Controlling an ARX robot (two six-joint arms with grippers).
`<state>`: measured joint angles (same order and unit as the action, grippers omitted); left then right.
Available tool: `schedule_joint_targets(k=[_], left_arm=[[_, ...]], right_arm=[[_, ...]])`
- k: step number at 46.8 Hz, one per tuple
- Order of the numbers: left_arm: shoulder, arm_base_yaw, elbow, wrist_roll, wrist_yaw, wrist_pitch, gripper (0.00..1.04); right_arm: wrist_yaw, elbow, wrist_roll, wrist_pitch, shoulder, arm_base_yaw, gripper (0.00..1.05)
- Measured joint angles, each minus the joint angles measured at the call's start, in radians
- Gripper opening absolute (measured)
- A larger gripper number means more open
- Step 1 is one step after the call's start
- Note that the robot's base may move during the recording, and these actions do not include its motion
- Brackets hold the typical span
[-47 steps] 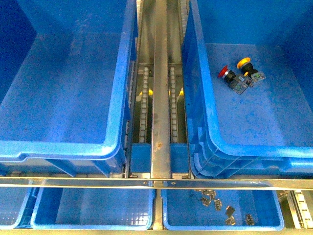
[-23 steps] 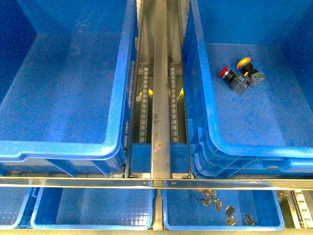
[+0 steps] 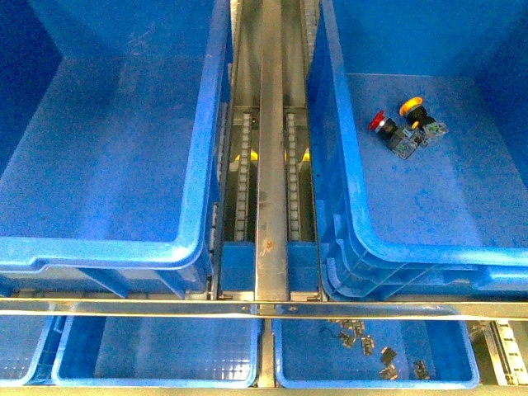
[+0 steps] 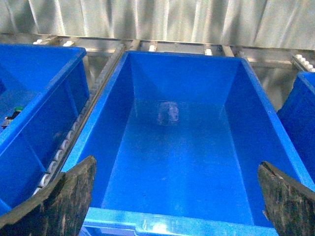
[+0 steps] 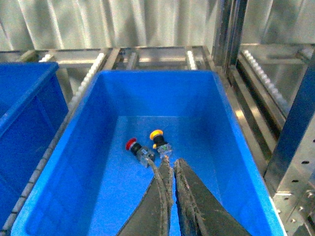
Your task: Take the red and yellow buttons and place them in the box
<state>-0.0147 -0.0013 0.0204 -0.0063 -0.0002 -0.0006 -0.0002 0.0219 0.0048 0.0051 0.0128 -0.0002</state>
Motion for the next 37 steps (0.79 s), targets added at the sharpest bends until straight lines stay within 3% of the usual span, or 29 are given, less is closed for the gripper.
schedule_joint_targets(k=[14, 29, 37], left_arm=[[0.0, 0.0, 0.0, 0.0, 0.0, 0.0, 0.97], [0.0, 0.0, 0.0, 0.0, 0.0, 0.0, 0.97], [0.0, 0.0, 0.0, 0.0, 0.0, 0.0, 0.97]], right_arm=[[0.0, 0.0, -0.002, -0.004, -0.008, 0.0, 0.05], [0.0, 0.0, -0.002, -0.004, -0.008, 0.0, 0.54], [0.0, 0.0, -0.002, -0.004, -0.008, 0.0, 0.9]])
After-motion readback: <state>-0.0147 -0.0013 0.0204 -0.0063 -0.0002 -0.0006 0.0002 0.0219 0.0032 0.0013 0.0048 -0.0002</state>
